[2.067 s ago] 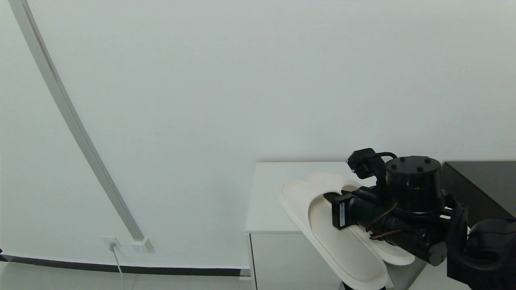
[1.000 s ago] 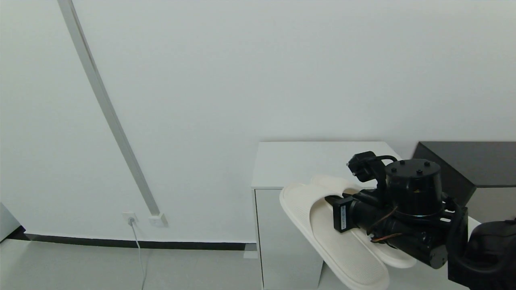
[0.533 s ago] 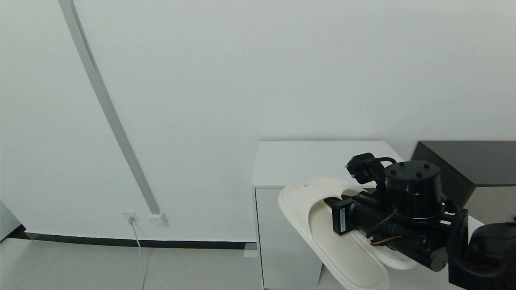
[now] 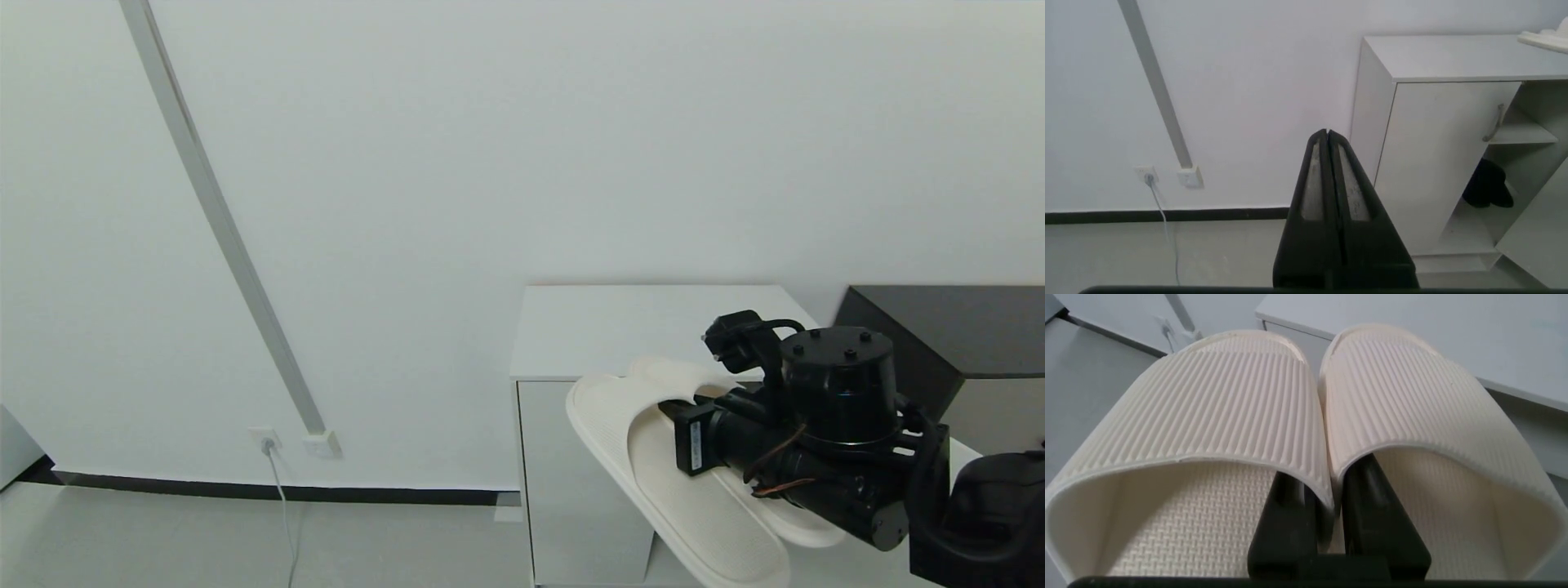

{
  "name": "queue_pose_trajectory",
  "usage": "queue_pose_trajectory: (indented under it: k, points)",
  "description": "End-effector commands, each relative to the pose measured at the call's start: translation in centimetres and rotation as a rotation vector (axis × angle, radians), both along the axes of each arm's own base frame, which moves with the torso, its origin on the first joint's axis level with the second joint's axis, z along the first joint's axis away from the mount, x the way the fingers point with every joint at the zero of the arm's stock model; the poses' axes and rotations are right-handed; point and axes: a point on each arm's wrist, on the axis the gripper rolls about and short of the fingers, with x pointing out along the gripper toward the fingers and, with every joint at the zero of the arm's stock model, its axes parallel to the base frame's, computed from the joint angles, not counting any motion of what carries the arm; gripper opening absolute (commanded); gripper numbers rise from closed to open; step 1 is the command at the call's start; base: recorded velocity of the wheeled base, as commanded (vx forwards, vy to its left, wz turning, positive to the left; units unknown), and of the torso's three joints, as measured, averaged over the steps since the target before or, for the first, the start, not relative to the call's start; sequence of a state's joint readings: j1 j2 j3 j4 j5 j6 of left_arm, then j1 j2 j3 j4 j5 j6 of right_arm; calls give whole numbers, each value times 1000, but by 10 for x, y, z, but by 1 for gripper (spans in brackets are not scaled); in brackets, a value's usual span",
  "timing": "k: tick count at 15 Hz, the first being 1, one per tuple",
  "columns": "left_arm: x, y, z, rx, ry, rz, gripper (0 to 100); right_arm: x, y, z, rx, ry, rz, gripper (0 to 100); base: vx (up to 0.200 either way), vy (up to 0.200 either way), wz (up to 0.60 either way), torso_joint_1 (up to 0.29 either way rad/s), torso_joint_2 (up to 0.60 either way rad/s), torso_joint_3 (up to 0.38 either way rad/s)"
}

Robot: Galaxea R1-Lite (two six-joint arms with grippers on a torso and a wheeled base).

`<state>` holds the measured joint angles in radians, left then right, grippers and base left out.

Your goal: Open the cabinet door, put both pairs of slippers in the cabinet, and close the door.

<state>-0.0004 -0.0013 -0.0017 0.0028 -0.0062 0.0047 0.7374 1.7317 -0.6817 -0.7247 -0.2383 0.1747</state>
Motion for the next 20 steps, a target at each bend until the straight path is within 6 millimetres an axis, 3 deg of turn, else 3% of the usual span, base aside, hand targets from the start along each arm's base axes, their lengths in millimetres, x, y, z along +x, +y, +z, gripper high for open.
queue_pose_trajectory:
  k: [1, 16, 20]
  points:
    - [0, 0, 0, 1, 2, -1, 0, 0, 0, -3, -8, 7, -1, 0, 0, -200, 0, 2, 2, 2]
    - [0, 0, 0, -5, 2, 0, 0, -4, 2, -3, -11, 6, 11, 0, 0, -200, 0, 4, 1, 3]
    - [0, 0, 0, -2, 2, 0, 0, -4, 2, -1, -7, 1, 10, 0, 0, 0, 0, 0, 0, 0]
